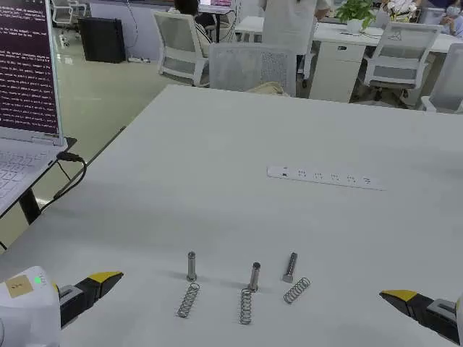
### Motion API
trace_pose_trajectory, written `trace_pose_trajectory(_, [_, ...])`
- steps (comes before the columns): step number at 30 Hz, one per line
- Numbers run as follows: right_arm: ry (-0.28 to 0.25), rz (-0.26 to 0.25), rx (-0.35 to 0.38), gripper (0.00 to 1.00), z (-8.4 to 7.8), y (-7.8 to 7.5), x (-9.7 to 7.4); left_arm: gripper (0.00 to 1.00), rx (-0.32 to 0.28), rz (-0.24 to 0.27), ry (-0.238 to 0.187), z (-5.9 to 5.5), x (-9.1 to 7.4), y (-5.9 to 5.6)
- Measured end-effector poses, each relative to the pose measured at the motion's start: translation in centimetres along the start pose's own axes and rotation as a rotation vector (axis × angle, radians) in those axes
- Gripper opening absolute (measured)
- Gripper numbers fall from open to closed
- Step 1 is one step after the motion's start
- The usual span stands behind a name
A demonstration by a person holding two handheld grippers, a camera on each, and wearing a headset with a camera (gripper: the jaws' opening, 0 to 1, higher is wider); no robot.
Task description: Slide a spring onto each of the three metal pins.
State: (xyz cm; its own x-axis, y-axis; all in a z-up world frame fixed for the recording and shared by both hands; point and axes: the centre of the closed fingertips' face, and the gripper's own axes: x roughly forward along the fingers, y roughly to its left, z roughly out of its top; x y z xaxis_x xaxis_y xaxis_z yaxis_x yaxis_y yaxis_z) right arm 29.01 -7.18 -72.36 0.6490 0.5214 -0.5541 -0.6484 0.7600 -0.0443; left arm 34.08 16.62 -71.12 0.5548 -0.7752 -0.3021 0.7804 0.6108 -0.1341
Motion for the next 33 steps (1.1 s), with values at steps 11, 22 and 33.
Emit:
trace_pose_trajectory(11, [-0.001,-0.004,-0.005,0.83,-0.04,-0.16,-0.07,0.94,0.008,0.000,-0.006,0.24,-0.05,-0.33])
trace_pose_trajectory(22, [-0.002,-0.003,-0.002,0.82,0.15,-0.30,0.07,0.94,0.006,0.005,-0.002,0.04,-0.18,-0.49])
trace_pose_trajectory(33, [0.008,-0.003,-0.001,0.81,-0.04,-0.44,0.12,0.93,0.004,0.008,0.001,-0.20,-0.26,-0.43])
